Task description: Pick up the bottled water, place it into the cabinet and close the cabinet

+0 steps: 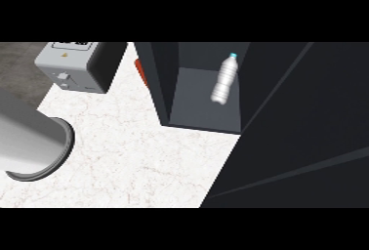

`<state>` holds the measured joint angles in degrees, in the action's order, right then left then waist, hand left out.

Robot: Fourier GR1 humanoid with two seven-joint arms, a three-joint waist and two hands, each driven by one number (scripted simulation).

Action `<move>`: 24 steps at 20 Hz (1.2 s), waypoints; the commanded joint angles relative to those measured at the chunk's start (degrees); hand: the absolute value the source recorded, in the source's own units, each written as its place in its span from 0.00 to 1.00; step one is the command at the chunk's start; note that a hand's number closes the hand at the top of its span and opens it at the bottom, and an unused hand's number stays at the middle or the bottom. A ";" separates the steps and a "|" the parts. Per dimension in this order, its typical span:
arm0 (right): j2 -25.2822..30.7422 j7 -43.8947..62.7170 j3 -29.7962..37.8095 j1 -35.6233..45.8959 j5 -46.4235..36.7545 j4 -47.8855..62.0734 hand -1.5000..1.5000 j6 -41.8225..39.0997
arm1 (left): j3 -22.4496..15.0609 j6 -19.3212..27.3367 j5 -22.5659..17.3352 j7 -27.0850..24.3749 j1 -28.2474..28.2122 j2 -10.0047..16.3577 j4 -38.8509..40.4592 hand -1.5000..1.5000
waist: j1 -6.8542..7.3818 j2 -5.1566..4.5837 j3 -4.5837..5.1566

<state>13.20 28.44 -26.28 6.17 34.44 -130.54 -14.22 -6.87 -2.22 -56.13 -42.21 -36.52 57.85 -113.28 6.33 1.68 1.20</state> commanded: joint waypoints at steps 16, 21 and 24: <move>-13.17 9.46 -6.24 49.31 15.27 33.05 1.00 16.33 | 12.47 -16.06 -3.06 -6.09 -12.83 -0.02 5.21 0.00 | -1.15 -1.59 -1.12; -13.19 7.31 -1.23 50.14 20.08 41.86 1.00 14.33 | 16.34 -18.88 -2.55 -5.79 -16.85 -1.59 4.79 0.00 | -2.89 -1.74 -1.23; -12.15 10.24 1.79 45.93 20.86 43.13 1.00 9.27 | 19.62 -21.61 -2.67 -5.82 -19.09 -3.23 6.14 0.00 | -4.14 -1.65 -1.26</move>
<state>0.27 37.99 -27.39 53.50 53.33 -91.56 -1.68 9.28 -19.65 -58.28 -46.90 -52.54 55.88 -107.17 3.42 0.05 0.03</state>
